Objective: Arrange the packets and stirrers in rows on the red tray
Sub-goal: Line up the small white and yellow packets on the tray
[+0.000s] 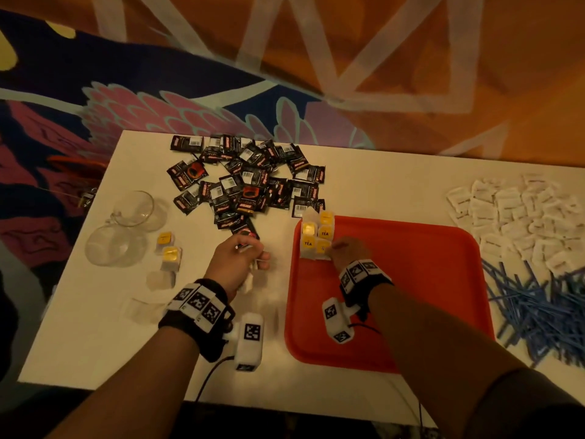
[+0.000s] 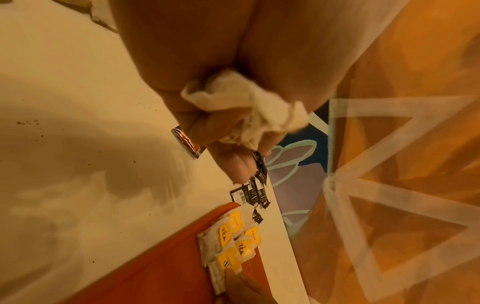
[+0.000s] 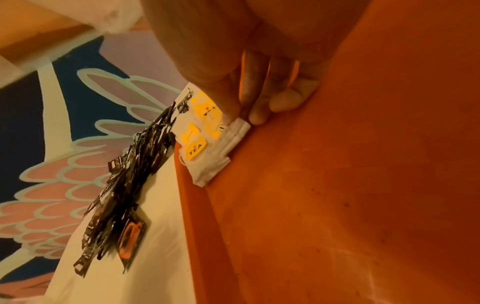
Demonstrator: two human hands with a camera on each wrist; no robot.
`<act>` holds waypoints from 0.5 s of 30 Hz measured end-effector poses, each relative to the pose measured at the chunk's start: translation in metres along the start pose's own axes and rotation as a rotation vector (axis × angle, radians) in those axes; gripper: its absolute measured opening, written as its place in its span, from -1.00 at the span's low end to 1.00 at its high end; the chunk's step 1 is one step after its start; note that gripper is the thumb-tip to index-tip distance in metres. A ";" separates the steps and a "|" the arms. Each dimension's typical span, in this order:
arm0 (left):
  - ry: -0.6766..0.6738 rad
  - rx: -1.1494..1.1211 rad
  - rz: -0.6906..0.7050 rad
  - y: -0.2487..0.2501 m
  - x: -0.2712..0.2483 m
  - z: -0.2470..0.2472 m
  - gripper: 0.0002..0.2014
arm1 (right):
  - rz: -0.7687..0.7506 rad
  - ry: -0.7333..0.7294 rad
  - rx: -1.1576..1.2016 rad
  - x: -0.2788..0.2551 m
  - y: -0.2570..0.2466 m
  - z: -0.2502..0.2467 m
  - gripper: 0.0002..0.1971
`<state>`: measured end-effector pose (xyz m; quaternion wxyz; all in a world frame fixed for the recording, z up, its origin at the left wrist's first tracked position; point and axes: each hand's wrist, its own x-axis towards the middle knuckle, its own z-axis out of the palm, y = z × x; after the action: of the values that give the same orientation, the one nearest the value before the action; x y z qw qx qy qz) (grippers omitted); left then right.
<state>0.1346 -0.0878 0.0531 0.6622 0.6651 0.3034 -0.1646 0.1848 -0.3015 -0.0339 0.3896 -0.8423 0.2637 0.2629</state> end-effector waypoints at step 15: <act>-0.108 -0.081 -0.135 0.012 0.002 0.023 -0.76 | -0.149 -0.026 -0.004 -0.025 -0.015 -0.030 -0.90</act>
<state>0.1474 -0.1090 0.0596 0.6915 0.6057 0.3179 -0.2321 0.1835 -0.3110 0.0073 0.4098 -0.8569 0.1946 0.2446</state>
